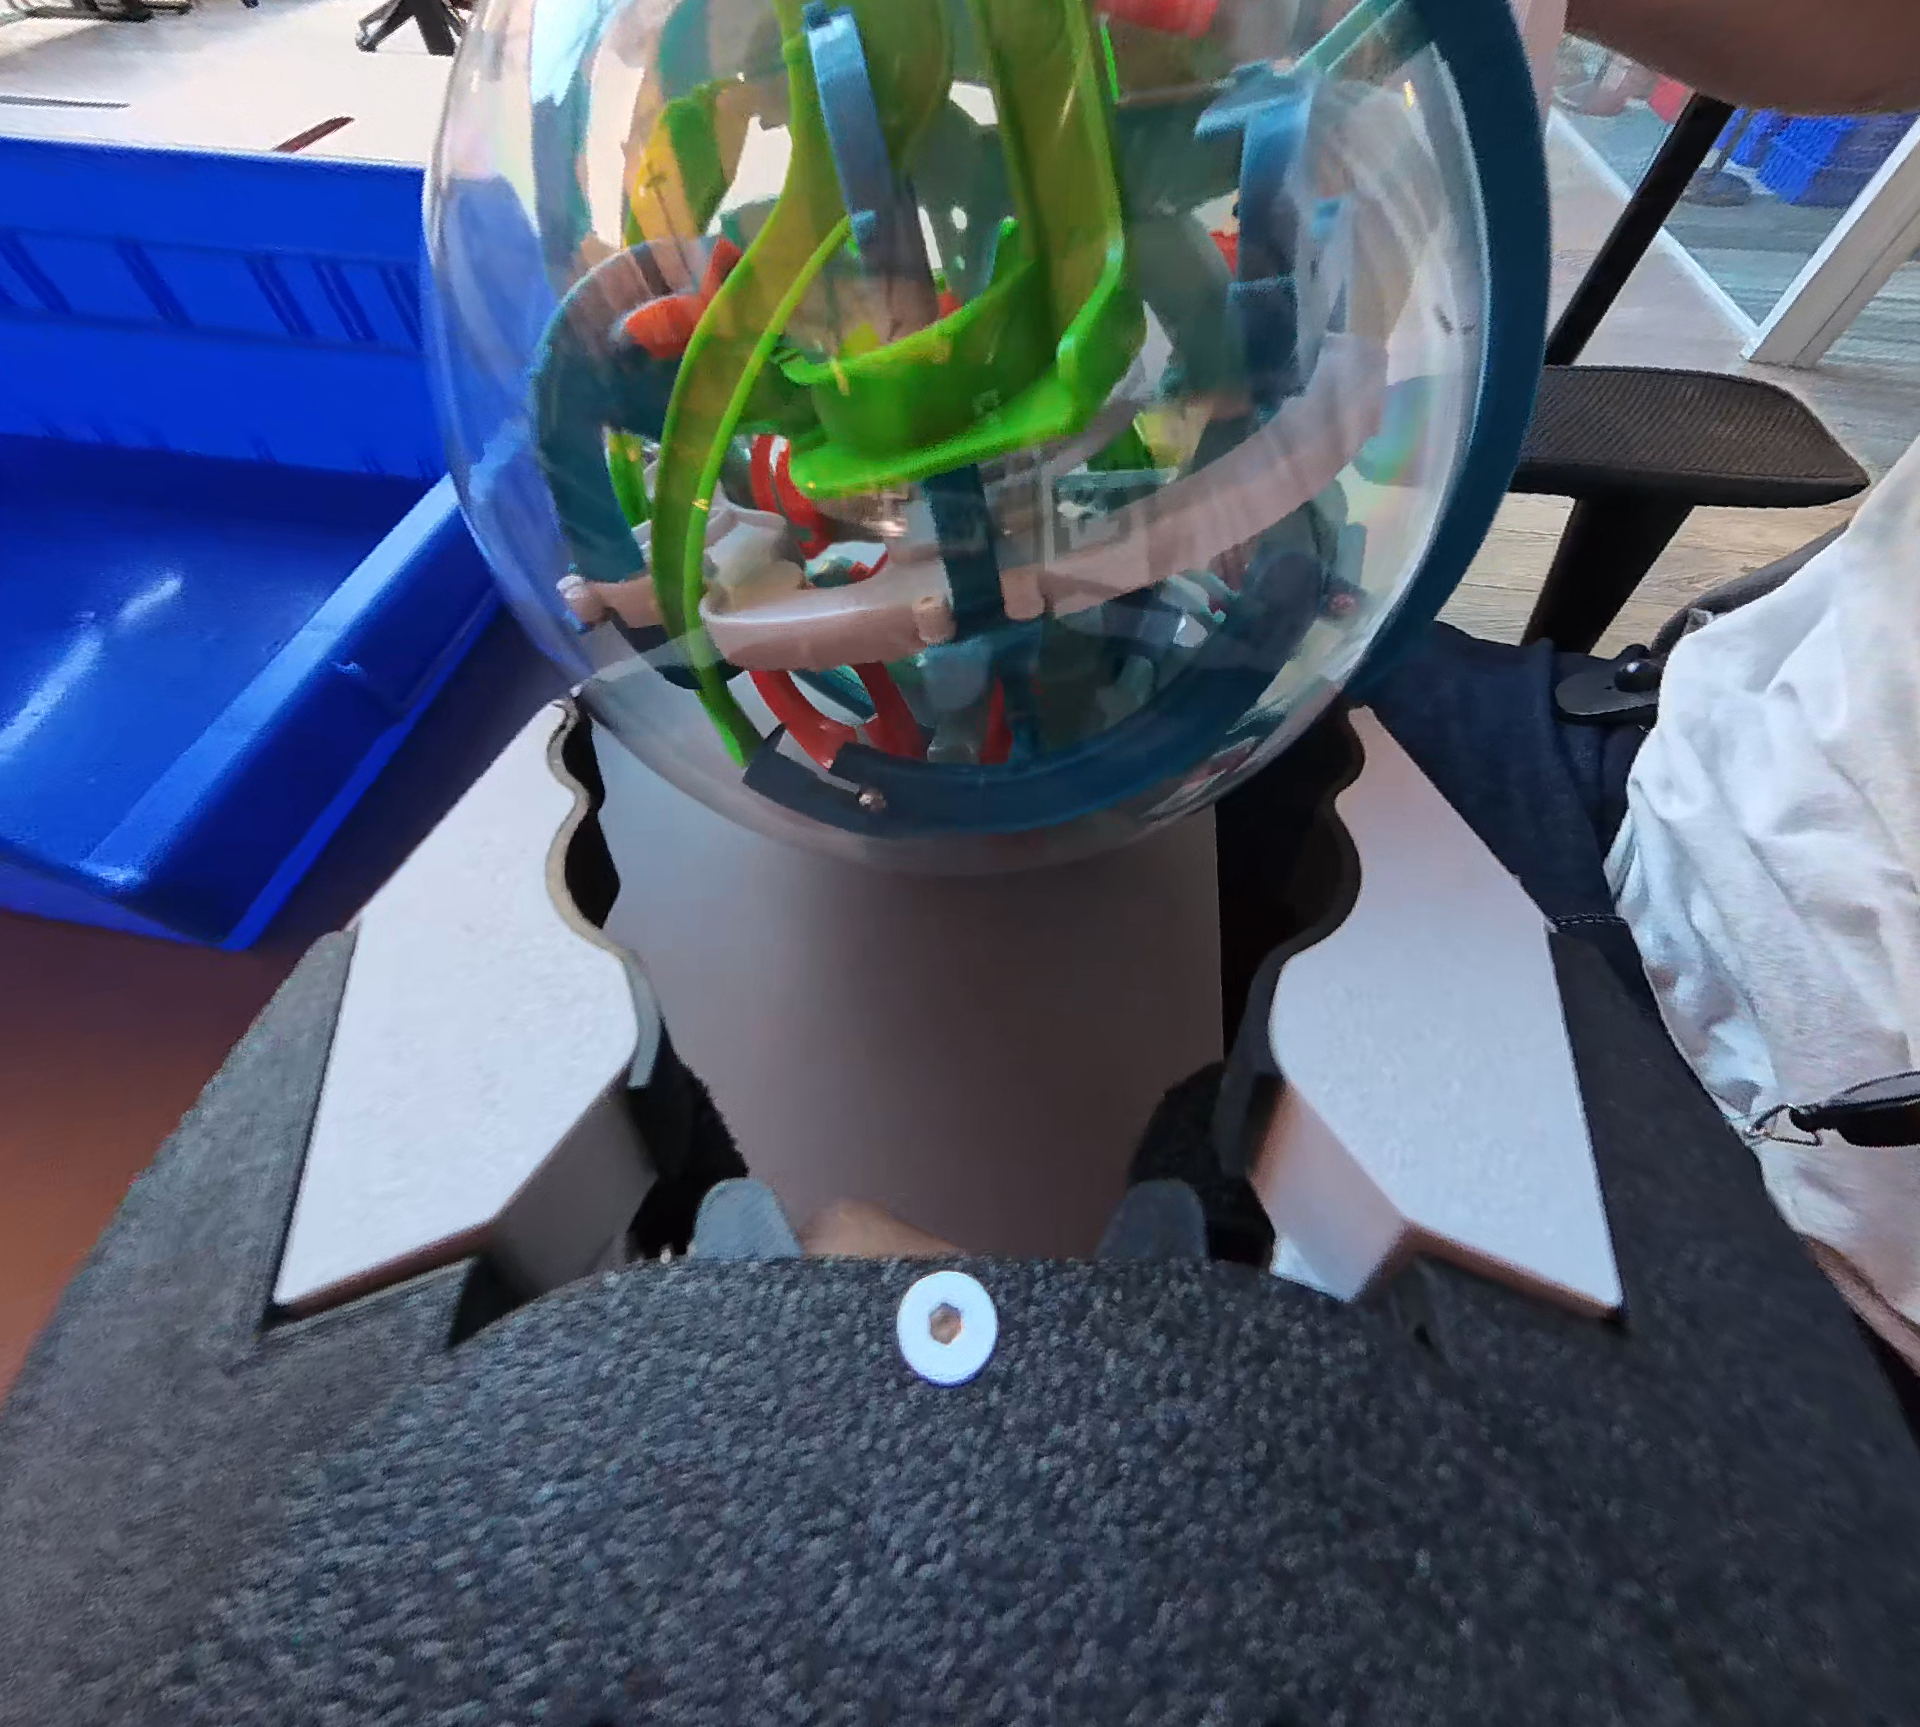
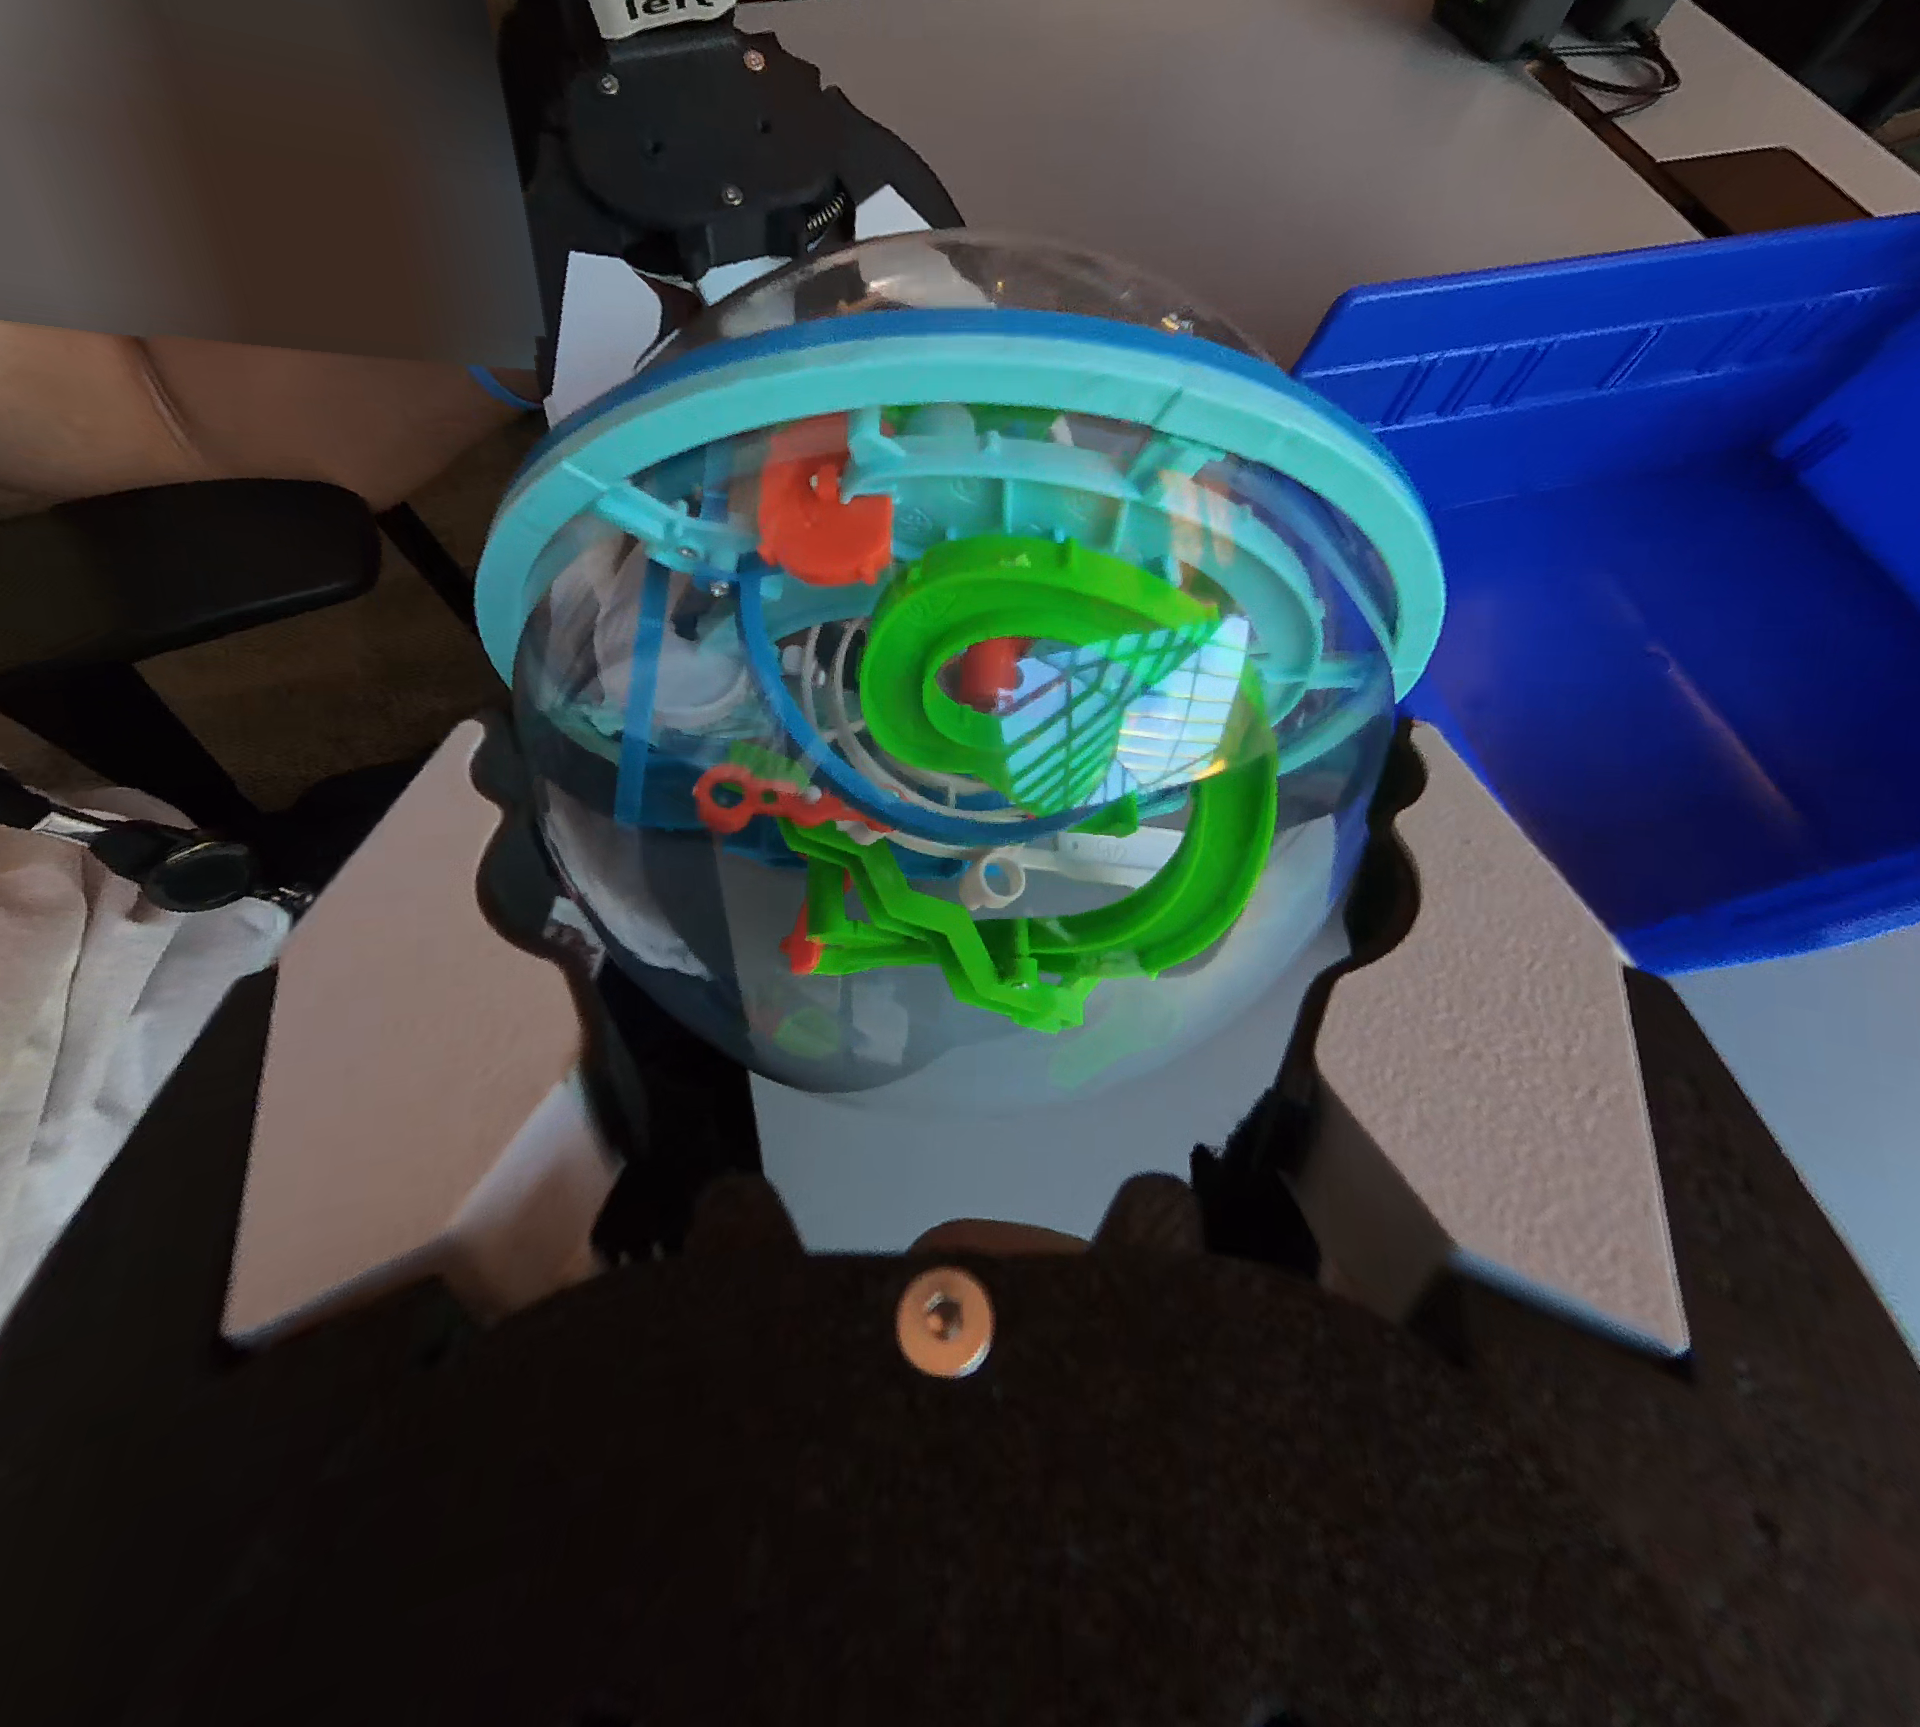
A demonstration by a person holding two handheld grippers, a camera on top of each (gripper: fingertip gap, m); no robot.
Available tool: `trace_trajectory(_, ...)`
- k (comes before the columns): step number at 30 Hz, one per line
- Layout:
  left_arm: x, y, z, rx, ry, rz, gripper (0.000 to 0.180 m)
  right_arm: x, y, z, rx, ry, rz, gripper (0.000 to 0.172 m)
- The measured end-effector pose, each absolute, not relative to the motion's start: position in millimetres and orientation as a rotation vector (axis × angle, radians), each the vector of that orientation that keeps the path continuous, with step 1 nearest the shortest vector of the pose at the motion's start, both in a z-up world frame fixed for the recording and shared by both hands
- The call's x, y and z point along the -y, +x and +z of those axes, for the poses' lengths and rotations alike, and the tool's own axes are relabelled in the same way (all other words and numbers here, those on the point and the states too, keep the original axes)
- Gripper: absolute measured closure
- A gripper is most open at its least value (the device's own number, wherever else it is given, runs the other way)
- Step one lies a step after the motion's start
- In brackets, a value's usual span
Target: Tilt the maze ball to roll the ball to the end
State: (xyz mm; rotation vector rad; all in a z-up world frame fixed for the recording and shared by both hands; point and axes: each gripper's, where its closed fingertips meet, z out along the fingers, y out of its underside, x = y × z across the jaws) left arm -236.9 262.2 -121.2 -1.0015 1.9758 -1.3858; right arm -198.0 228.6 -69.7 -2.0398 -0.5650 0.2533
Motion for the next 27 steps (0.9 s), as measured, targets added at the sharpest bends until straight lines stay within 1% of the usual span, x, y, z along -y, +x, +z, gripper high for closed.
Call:
trace_trajectory(6, -258.1, -234.4, -118.5, -1.978, -0.99, -1.355, 0.048, -223.6, -196.0, -60.1, 0.434, -2.044, 0.39, 0.018)
trace_trajectory(11, -257.8, -233.2, -117.5, -1.977, -0.995, -1.36, 0.048, -226.5, -193.9, -60.3, 0.376, -2.069, 0.384, 0.019)
trace_trajectory(13, -257.2, -233.3, -117.4, -1.977, -0.995, -1.365, 0.049, -227.9, -190.8, -63.7, 0.388, -2.088, 0.334, 0.024)
trace_trajectory(19, -259.2, -232.6, -117.7, -1.967, -1.0, -1.382, 0.052, -228.2, -186.9, -65.0, 0.378, -2.077, 0.357, 0.022)
trace_trajectory(27, -257.7, -227.4, -120.5, -1.973, -1.003, -1.379, 0.05, -225.4, -181.0, -69.6, 0.368, -2.067, 0.383, 0.023)
